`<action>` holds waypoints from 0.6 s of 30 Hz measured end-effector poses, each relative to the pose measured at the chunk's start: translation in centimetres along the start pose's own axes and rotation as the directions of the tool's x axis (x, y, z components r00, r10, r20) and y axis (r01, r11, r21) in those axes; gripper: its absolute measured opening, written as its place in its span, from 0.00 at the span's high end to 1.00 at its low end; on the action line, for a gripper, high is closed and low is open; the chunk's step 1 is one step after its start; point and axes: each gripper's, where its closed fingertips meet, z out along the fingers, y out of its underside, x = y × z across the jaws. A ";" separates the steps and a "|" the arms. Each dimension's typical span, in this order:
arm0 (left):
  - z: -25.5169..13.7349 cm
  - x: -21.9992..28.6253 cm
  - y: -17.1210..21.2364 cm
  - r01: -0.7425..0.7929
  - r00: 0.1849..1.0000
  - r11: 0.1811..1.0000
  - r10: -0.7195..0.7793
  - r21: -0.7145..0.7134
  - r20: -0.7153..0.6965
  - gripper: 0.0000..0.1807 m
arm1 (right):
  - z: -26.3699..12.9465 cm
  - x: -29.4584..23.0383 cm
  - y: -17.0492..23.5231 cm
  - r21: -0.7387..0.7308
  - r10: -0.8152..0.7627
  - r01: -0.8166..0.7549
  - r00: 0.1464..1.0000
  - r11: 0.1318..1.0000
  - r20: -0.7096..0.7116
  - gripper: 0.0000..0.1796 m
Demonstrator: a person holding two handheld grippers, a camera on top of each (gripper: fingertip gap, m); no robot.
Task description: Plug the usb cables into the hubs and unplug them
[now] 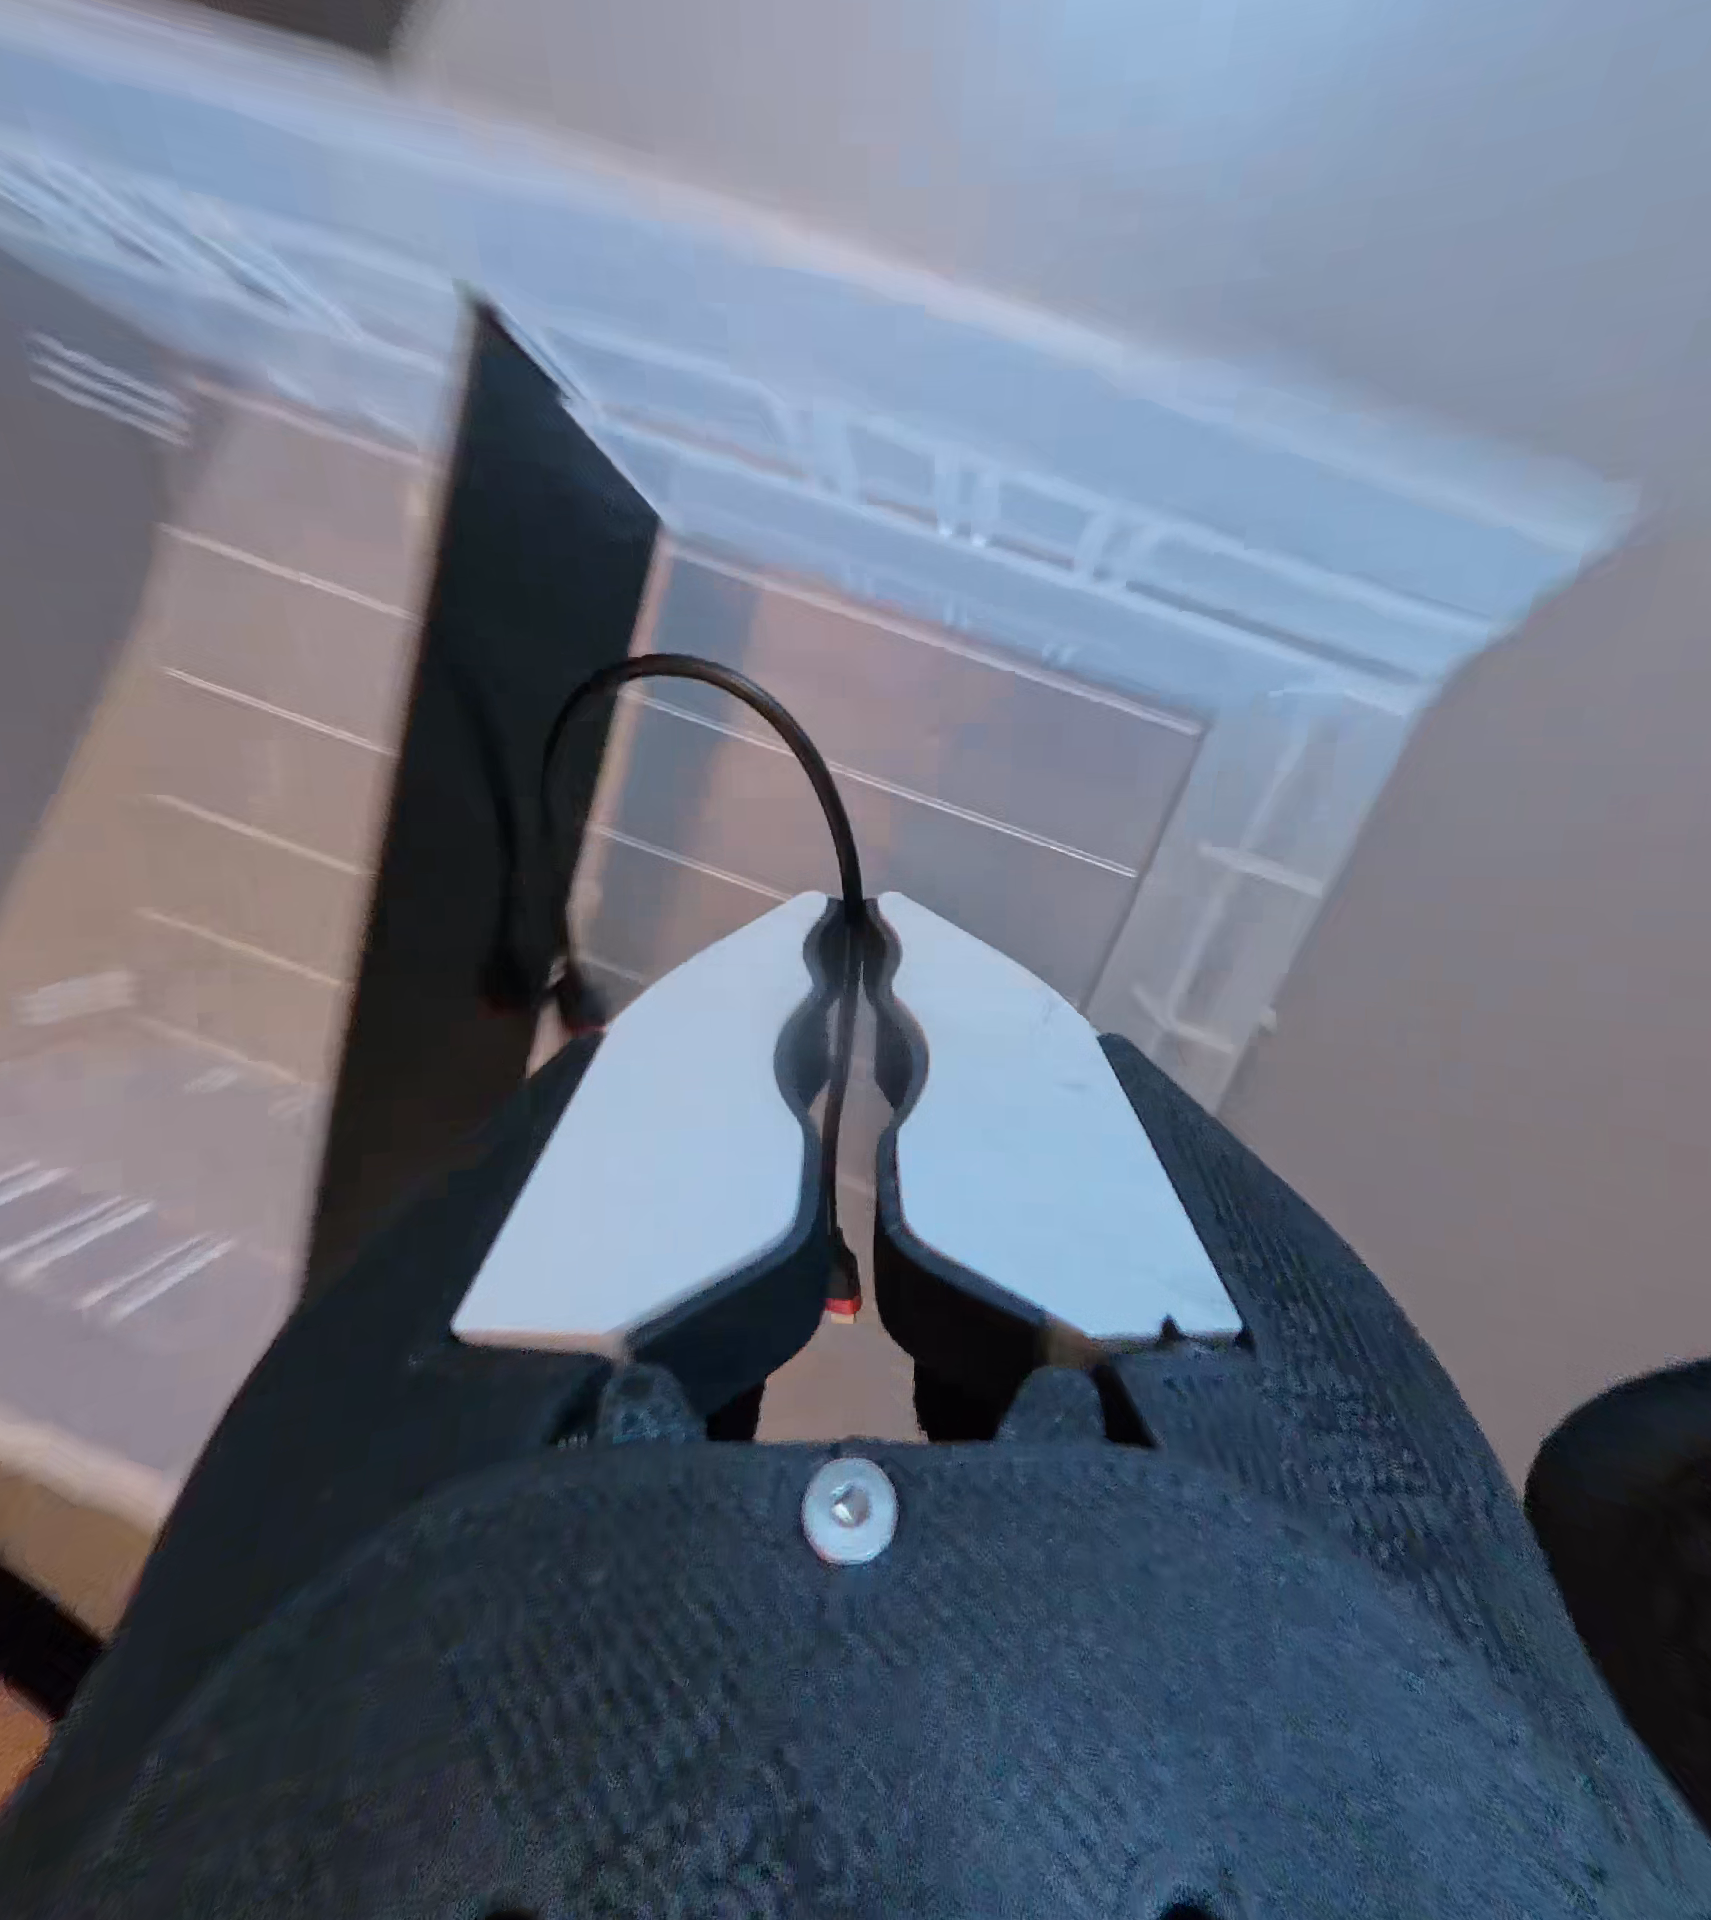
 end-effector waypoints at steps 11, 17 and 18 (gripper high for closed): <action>-14.8 15.7 -4.5 -0.594 0.781 0.695 0.618 0.406 0.084 0.98 | -1.1 1.8 -1.1 0.065 0.062 -0.058 0.996 0.996 -0.059 0.91; -6.6 23.4 0.7 -0.744 0.595 0.557 0.803 0.370 -0.012 0.98 | -1.4 3.1 0.1 0.049 0.099 -0.095 0.990 0.994 -0.100 0.91; -5.4 23.9 1.7 -0.755 0.577 0.551 0.816 0.355 -0.040 0.98 | -1.4 3.3 0.3 0.044 0.103 -0.099 0.989 0.994 -0.104 0.91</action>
